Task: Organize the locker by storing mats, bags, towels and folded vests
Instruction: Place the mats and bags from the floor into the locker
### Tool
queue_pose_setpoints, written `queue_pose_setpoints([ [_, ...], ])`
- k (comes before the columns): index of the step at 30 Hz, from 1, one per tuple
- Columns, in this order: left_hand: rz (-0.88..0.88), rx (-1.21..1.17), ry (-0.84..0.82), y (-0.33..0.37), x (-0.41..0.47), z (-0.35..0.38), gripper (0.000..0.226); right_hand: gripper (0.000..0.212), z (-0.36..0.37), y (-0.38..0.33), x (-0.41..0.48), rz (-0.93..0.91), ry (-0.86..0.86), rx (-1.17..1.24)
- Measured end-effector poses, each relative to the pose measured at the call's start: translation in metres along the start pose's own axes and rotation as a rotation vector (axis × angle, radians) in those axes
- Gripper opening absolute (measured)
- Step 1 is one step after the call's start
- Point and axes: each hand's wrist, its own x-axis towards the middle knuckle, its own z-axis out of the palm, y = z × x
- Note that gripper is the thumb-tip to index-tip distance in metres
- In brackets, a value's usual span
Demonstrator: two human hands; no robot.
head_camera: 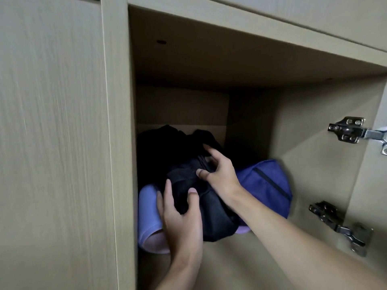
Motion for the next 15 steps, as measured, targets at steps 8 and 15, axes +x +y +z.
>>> queue_pose_setpoints([
  [8,0.049,0.018,0.104,-0.001,0.01,-0.002,0.047,0.056,0.028,-0.012,0.02,0.161,-0.025,0.1],
  [15,0.059,0.08,0.06,0.0,0.01,-0.013,0.047,0.056,0.013,-0.011,-0.017,0.231,-0.069,0.183],
])
